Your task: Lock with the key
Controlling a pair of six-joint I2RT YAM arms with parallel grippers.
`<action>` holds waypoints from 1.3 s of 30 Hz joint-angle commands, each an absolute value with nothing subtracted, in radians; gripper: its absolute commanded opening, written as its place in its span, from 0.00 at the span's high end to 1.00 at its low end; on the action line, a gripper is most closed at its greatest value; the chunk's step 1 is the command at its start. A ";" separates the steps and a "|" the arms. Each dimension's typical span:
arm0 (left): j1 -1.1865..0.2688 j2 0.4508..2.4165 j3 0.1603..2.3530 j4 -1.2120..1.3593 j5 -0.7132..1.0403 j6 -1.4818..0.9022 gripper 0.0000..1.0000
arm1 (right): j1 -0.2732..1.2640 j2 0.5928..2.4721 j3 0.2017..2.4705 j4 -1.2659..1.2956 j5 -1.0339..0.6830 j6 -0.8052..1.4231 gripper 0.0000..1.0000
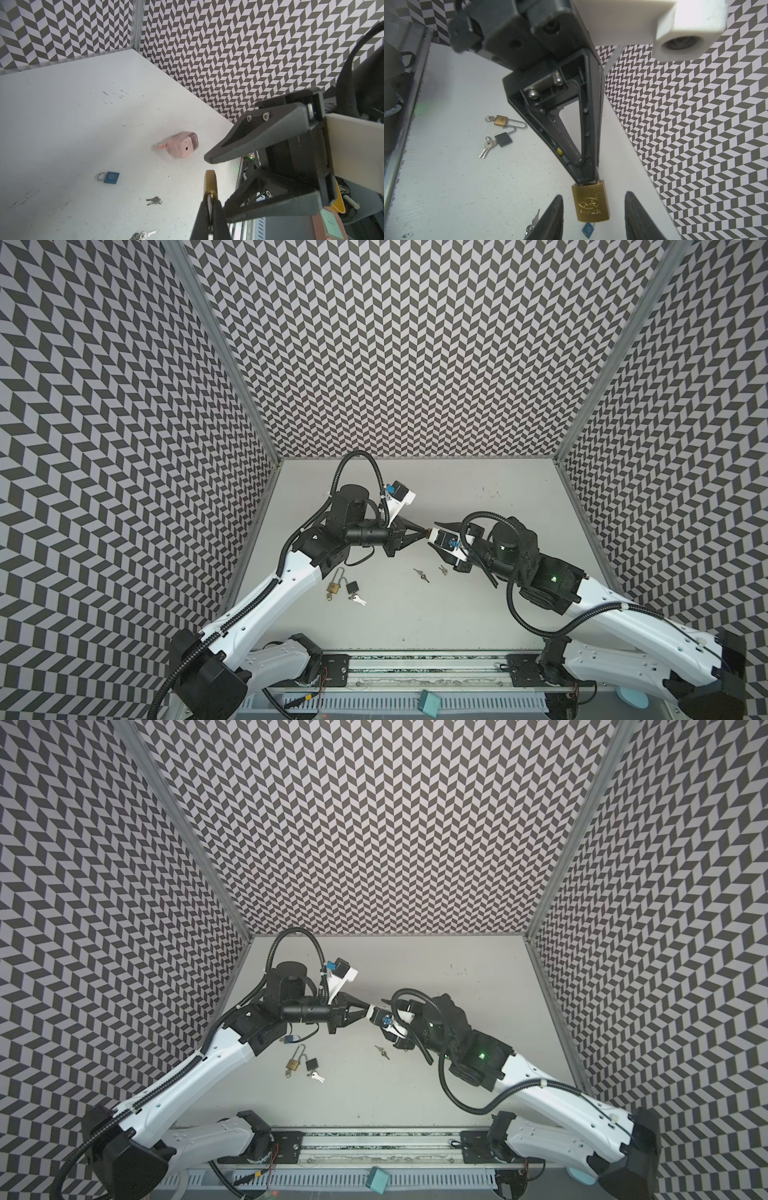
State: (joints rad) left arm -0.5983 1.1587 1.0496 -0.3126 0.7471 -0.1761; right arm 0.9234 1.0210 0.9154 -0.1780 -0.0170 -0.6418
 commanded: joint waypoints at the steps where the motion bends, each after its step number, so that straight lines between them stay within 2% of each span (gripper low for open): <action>1: -0.610 1.161 1.097 -0.315 0.766 -0.164 1.00 | 0.930 1.031 0.919 -0.120 -0.029 -0.640 0.56; 7: -0.613 1.179 1.105 -0.308 0.769 -0.181 1.00 | 0.936 1.034 0.907 -0.107 -0.025 -0.634 0.59; 16: -0.617 1.188 1.114 -0.308 0.767 -0.185 1.00 | 0.945 1.035 0.896 -0.098 -0.008 -0.631 0.69; 31: -0.617 1.183 1.146 -0.315 0.768 -0.181 1.00 | 0.951 1.052 0.894 -0.095 0.024 -0.607 0.92; 33: -0.613 1.174 1.158 -0.321 0.702 -0.194 0.86 | 0.951 1.056 0.893 -0.083 0.054 -0.566 0.95; 36: -0.567 1.136 1.161 -0.316 0.534 -0.238 0.50 | 0.951 1.078 0.893 -0.031 0.111 -0.406 1.00; 39: -0.471 1.099 1.148 -0.315 0.416 -0.291 0.25 | 0.951 1.112 0.862 0.032 0.123 -0.226 1.00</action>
